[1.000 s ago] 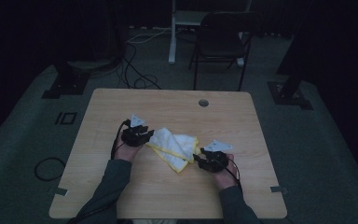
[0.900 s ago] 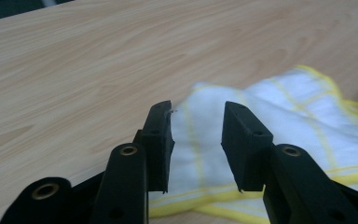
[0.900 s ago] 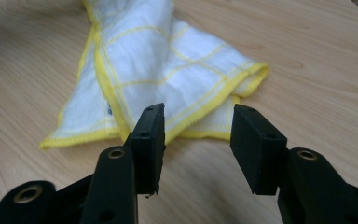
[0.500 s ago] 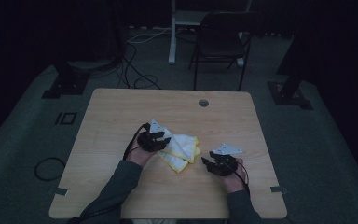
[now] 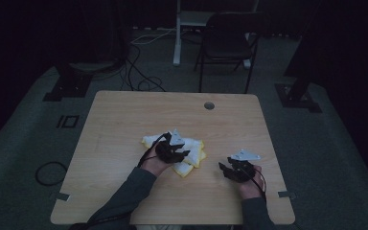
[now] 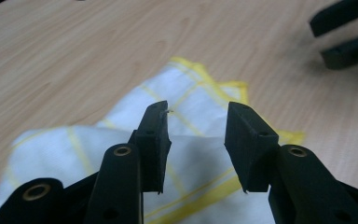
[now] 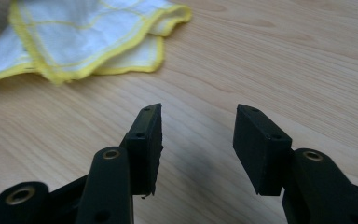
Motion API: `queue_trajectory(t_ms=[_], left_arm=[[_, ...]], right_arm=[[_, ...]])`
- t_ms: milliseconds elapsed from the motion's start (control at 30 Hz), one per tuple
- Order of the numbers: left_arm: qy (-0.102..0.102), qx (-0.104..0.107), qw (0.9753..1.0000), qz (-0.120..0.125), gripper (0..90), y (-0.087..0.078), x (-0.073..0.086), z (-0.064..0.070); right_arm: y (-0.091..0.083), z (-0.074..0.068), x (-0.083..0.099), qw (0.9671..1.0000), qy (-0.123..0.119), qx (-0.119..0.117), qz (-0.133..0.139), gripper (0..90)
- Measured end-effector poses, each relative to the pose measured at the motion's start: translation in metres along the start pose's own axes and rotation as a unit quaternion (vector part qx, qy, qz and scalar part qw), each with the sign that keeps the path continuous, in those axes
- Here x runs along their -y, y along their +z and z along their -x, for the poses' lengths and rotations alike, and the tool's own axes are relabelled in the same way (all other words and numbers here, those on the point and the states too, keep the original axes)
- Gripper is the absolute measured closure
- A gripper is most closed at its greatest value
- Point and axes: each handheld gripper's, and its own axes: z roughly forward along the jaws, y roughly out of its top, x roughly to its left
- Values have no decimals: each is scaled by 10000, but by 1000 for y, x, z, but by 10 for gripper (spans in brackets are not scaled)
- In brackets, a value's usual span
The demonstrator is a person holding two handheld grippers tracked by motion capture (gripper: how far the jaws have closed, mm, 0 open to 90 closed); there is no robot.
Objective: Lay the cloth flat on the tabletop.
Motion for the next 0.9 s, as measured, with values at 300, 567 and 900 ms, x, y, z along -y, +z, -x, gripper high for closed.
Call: queue_trajectory(t_ms=[300,567,900], left_arm=[[284,246,9993,-31,593,12,-5,18],[624,387,9973,-90,582,23,-5,35],[1020,497,9929,-366,525,37,1,53]], right_arm=[[-3,13,5,9997,209,88,16,521],[-2,14,7,9997,233,85,-37,511],[-1,13,8,9997,233,54,-73,509]])
